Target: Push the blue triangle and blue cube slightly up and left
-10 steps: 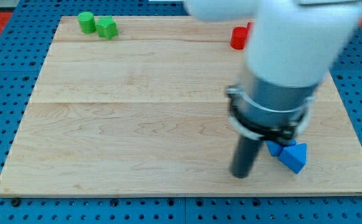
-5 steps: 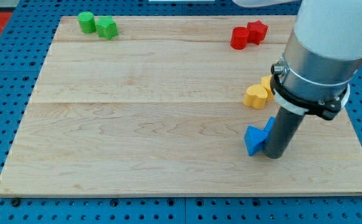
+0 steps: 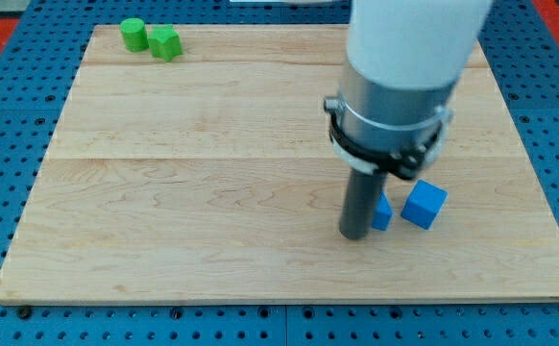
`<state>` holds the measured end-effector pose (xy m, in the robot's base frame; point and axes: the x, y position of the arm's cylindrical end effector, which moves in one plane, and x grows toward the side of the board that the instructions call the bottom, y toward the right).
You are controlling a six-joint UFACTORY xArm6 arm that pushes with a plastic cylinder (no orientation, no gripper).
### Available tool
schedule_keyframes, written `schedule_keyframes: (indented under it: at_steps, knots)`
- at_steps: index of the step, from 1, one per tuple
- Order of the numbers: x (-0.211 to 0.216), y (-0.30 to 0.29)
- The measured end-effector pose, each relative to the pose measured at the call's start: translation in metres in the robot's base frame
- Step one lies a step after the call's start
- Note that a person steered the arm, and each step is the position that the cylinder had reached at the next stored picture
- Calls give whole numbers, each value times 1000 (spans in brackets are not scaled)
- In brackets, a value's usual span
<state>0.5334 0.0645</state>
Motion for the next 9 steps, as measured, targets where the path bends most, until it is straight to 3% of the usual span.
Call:
schedule_keyframes:
  at_steps: [1, 2, 3, 4, 6, 7, 8, 9]
  knots:
    - [-43, -47]
    - [-54, -71]
    - [5, -81]
    - [60, -21]
    - [59, 123]
    - [3, 123]
    - [-10, 124]
    - [-9, 54]
